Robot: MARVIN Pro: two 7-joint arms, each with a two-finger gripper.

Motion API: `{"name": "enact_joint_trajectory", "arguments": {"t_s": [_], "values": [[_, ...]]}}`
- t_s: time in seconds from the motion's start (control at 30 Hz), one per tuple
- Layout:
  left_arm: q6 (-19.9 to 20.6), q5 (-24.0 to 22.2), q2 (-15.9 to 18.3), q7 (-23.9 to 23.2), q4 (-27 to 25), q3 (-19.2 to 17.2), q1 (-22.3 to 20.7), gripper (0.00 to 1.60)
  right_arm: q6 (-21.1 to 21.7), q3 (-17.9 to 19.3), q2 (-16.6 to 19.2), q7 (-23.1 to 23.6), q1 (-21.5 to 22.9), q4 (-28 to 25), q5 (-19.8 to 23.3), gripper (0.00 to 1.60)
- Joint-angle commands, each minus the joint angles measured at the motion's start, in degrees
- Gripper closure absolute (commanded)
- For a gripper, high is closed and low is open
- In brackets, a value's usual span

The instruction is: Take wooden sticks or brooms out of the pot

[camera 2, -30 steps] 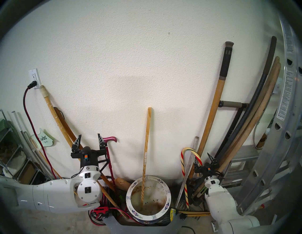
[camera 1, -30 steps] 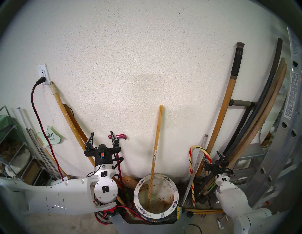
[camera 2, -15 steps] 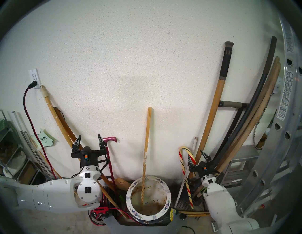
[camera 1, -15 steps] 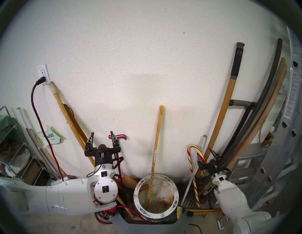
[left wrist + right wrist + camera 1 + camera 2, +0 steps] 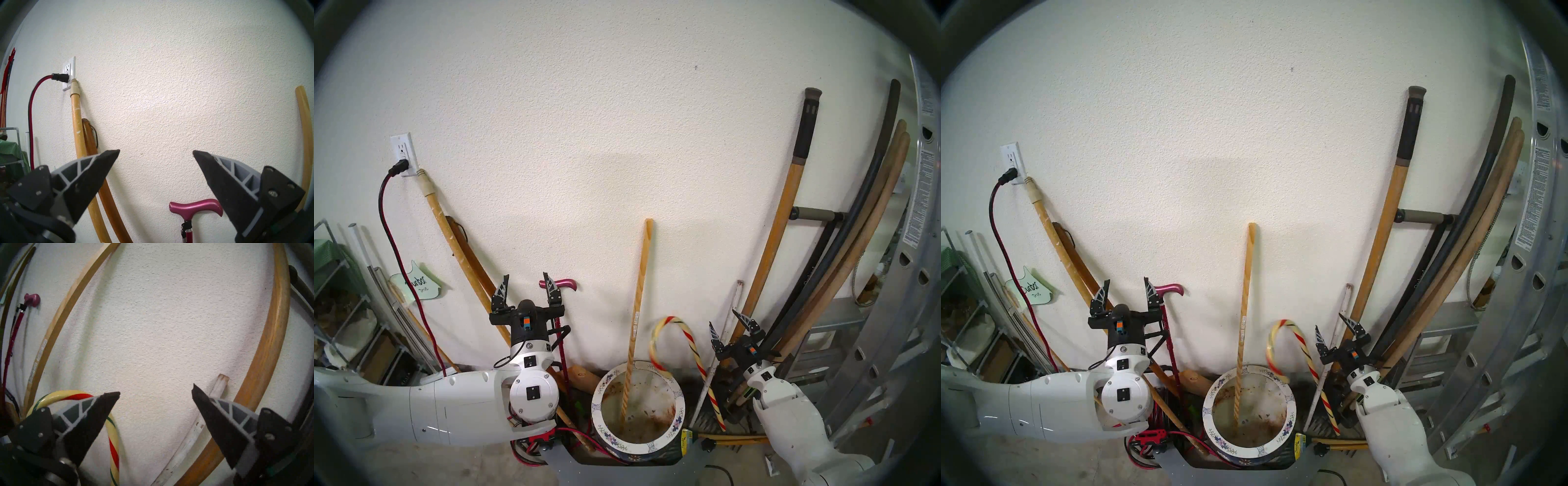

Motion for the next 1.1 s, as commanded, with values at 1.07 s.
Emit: {"name": "enact_joint_trajectory", "arguments": {"t_s": [1.07], "values": [[0.0,0.11,-0.09,-0.04,0.04,-0.11,-0.09,0.0,-0.92,0.71,2.35,10.89,-8.88,-12.16,8.79,0.0]]}}
